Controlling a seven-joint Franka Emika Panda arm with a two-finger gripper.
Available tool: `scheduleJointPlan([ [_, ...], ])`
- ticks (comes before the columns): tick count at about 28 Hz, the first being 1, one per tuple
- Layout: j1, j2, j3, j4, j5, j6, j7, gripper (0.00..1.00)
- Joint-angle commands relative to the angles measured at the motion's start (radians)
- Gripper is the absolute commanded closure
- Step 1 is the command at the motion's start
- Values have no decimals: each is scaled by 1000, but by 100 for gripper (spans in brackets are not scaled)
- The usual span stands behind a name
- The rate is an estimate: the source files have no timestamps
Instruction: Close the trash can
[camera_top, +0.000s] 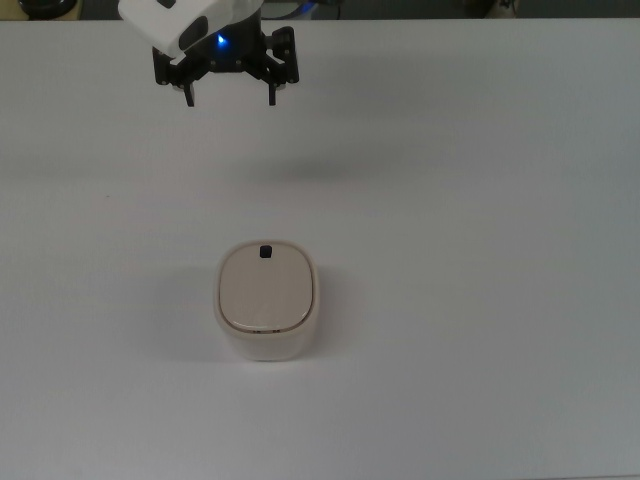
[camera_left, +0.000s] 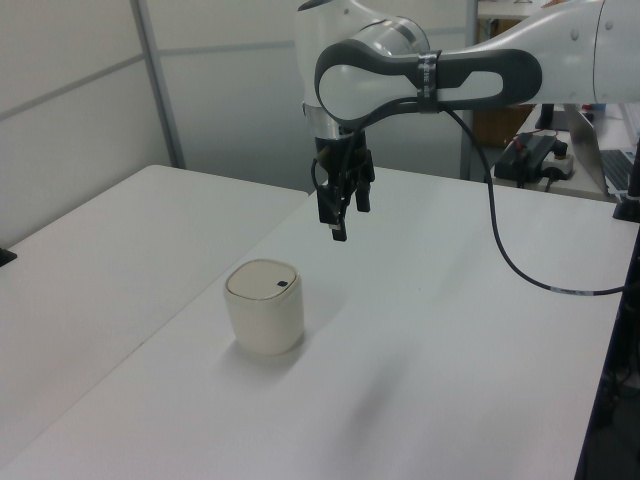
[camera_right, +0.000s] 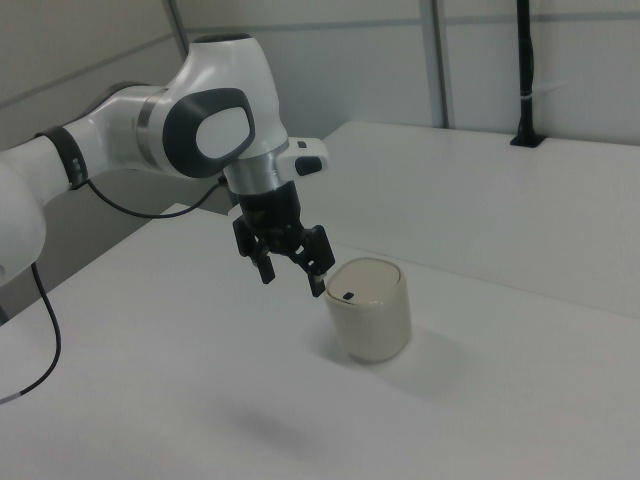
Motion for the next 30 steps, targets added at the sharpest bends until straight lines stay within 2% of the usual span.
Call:
scheduleJointPlan([
  [1, 5, -20, -6, -23, 3, -2, -1, 0],
  [30, 5, -20, -3, -23, -3, -2, 8, 0],
])
